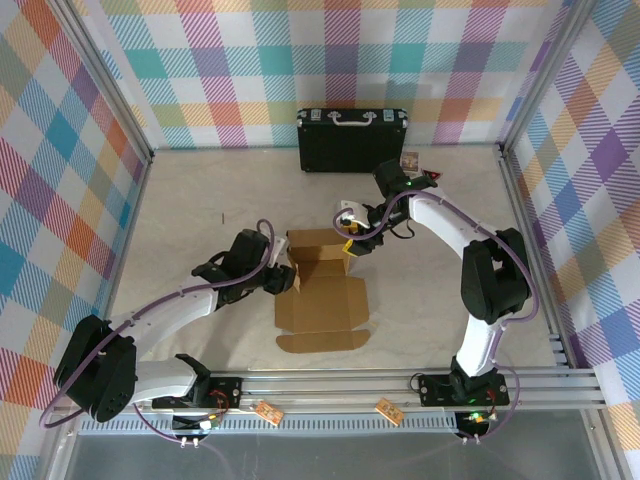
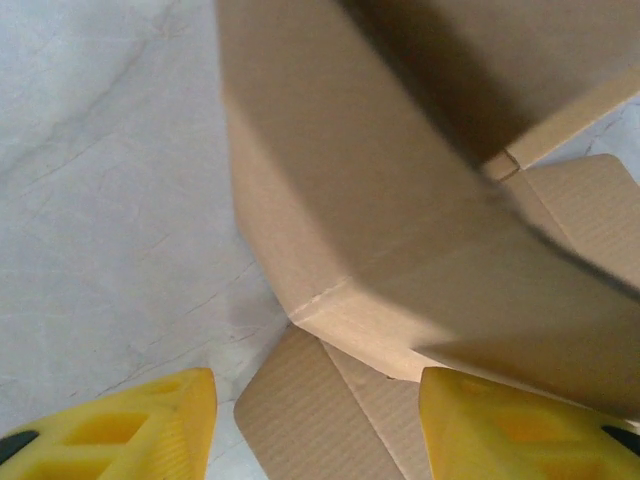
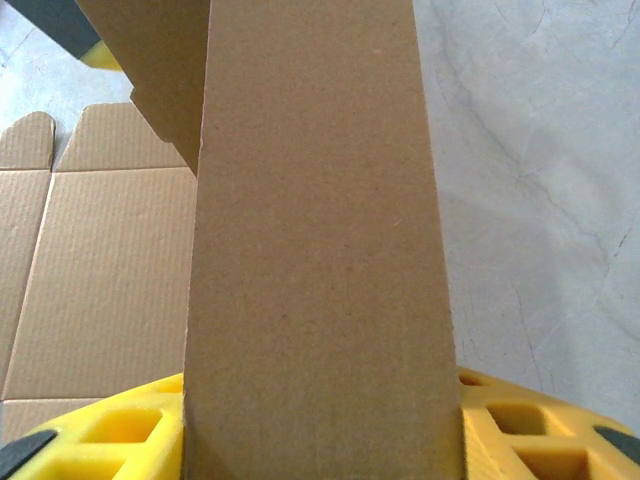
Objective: Fold the paper box
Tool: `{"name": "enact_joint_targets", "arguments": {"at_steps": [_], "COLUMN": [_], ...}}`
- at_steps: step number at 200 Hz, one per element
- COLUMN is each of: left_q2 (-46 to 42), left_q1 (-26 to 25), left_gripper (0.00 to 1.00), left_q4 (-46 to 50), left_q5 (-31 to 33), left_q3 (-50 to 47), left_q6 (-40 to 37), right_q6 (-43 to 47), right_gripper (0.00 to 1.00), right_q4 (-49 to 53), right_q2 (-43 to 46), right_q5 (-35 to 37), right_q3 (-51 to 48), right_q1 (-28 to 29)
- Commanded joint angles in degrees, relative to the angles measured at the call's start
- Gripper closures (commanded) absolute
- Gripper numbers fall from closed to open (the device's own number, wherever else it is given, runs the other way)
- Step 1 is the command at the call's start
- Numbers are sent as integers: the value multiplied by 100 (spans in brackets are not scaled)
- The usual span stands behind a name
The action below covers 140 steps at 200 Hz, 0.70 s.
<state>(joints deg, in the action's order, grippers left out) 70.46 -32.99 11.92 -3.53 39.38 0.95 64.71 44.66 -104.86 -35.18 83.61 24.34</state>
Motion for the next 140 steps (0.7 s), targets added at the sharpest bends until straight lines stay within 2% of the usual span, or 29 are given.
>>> {"name": "enact_joint_targets", "arguments": {"at_steps": [1,41,66,140], "left_q2": [77,331,485,966], "left_q1": [-65,-109,-229,-401], "left_gripper": [43,42,46,47], "left_q4": [-552,-1705,-2503,-4470], "left_q5": [301,830,1315,1768], "left_q3": [-115,-387,-637,-1196], "left_q6": [-174,-35,2,180], "right_q6": [-60,-82,-115,-135], "right_gripper": [61,61,61,61], "right_q4": [113,152,197,266], "right_q2": [-59,-8,31,44], "right_q5": [-257,-235,-252,-277], "right_q3": [103,81,106,130], "right_q1": [-34,-34,-34,-25]}}
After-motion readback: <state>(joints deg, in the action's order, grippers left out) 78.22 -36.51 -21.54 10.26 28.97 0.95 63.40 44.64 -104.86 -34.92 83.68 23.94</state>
